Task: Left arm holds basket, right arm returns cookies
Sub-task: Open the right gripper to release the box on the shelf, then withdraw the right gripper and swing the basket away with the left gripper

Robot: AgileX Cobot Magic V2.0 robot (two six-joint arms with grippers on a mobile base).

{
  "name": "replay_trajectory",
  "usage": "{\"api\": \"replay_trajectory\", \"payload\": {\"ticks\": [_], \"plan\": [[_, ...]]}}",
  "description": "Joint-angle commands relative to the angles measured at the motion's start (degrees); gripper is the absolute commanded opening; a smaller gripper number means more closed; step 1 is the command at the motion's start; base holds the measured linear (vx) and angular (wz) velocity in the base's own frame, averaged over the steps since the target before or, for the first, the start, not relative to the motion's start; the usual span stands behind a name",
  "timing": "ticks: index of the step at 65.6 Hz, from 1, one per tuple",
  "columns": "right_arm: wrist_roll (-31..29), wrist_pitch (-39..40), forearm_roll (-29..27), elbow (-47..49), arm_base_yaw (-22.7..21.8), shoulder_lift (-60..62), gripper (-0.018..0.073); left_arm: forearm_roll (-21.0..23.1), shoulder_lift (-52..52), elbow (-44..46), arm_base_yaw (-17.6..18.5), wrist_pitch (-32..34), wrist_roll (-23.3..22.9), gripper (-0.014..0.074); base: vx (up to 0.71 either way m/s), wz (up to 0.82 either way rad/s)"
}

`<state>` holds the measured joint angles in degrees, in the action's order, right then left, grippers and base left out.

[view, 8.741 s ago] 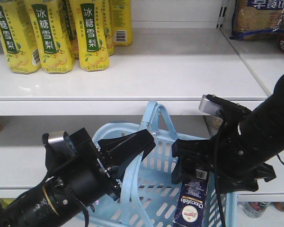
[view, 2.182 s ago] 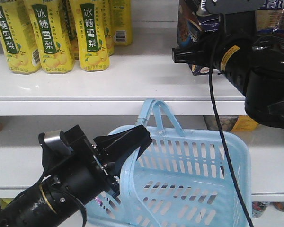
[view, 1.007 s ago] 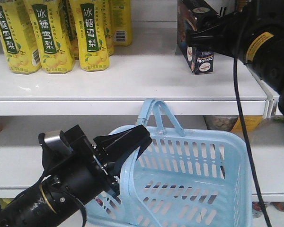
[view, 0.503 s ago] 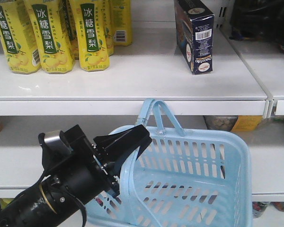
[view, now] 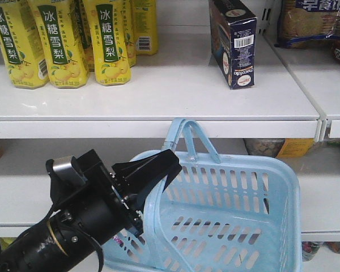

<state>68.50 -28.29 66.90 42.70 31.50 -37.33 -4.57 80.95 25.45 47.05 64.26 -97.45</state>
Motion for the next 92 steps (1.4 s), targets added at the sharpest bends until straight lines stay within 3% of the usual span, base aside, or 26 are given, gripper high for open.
{"api": "replay_trajectory", "payload": {"ticks": [1,13,41,92], "plan": [[-0.6,1.8,2.0,-2.0,-0.1,3.5,0.0244,8.7,-1.6,2.1,-1.4,5.0,1.8,-0.0003,0.00,0.00],[-0.8,1.8,1.9,-7.8,-0.1,10.4,-0.0015,8.7,-1.6,2.1,-1.4,5.0,1.8,-0.0003,0.00,0.00],[-0.8,1.8,1.8,-18.0,-0.1,20.7,-0.0010,8.7,-1.6,2.1,-1.4,5.0,1.8,-0.0003,0.00,0.00],[-0.8,0.7,1.9,-18.1,-0.1,21.2,-0.0010,8.7,-1.6,2.1,-1.4,5.0,1.8,-0.0003,0.00,0.00]]}}
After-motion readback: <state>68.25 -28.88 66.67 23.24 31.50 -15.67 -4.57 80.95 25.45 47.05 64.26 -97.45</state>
